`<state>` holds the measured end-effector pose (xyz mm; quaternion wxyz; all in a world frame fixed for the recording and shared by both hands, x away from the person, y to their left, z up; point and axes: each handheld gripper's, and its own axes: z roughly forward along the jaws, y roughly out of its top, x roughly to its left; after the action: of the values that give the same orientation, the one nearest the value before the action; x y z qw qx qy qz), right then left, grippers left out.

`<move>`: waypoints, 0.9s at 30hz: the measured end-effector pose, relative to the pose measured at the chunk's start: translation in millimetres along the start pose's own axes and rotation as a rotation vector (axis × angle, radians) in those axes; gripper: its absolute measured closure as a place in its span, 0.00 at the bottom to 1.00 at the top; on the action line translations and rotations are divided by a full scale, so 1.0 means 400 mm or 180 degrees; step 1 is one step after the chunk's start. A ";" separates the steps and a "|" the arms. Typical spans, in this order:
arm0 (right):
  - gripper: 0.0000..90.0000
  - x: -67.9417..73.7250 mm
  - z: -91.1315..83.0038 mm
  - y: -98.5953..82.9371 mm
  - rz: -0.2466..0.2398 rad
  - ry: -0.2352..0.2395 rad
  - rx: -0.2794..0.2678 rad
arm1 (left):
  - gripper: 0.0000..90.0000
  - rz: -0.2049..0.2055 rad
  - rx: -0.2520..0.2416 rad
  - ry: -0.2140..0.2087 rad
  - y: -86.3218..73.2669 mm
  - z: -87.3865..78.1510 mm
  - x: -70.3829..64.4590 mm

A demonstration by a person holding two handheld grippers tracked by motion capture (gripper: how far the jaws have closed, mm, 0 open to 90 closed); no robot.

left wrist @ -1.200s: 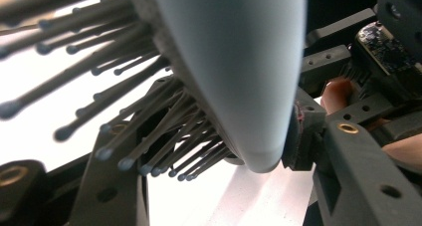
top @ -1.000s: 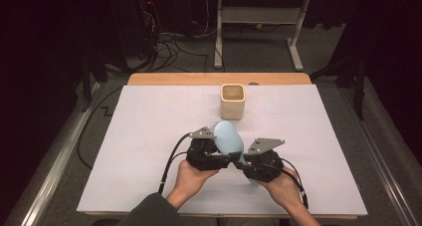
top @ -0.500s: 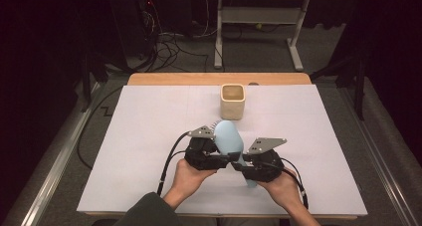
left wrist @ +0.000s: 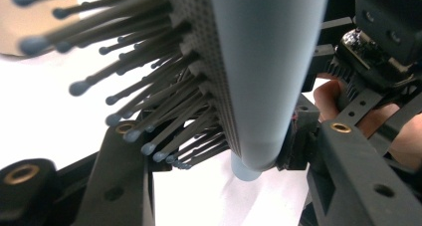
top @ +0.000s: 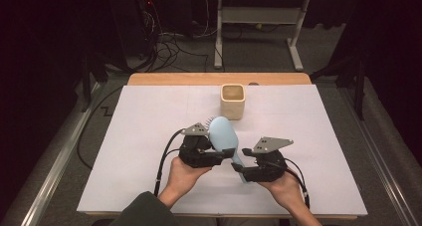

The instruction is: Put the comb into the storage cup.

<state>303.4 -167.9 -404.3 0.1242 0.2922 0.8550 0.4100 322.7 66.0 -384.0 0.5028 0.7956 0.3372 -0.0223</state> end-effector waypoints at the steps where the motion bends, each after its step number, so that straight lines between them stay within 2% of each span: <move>1: 0.44 -0.002 0.004 -0.003 0.0011 0.0009 0.0010 | 0.59 -0.0003 -0.0005 0.0006 0.000 -0.001 0.001; 10: 0.41 -0.006 -0.012 -0.012 0.0048 0.0006 -0.0139 | 0.59 -0.0005 -0.0044 0.0038 0.003 -0.018 0.001; 12: 0.41 -0.005 -0.018 -0.012 0.0042 0.0016 -0.0179 | 0.59 0.0051 -0.0051 0.0054 0.006 -0.027 -0.004; 16: 0.41 -0.009 -0.035 -0.022 0.0019 0.0037 -0.0169 | 0.59 0.0068 -0.0062 0.0079 0.010 -0.036 -0.007; 19: 0.40 -0.025 -0.052 -0.039 0.0159 0.0004 -0.0276 | 0.59 0.0060 -0.0062 0.0083 0.013 -0.039 -0.004; 22: 0.38 -0.043 -0.054 -0.054 0.0280 -0.0011 -0.0311 | 0.59 0.0056 -0.0071 0.0104 0.016 -0.042 0.001; 27: 0.36 -0.047 -0.052 -0.067 0.0234 -0.0040 -0.0297 | 0.59 0.0046 -0.0098 0.0137 0.020 -0.050 0.004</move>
<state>298.5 -205.4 -412.3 0.1280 0.3198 0.8229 0.4519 322.3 80.8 -368.4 0.5076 0.7906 0.3425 0.0036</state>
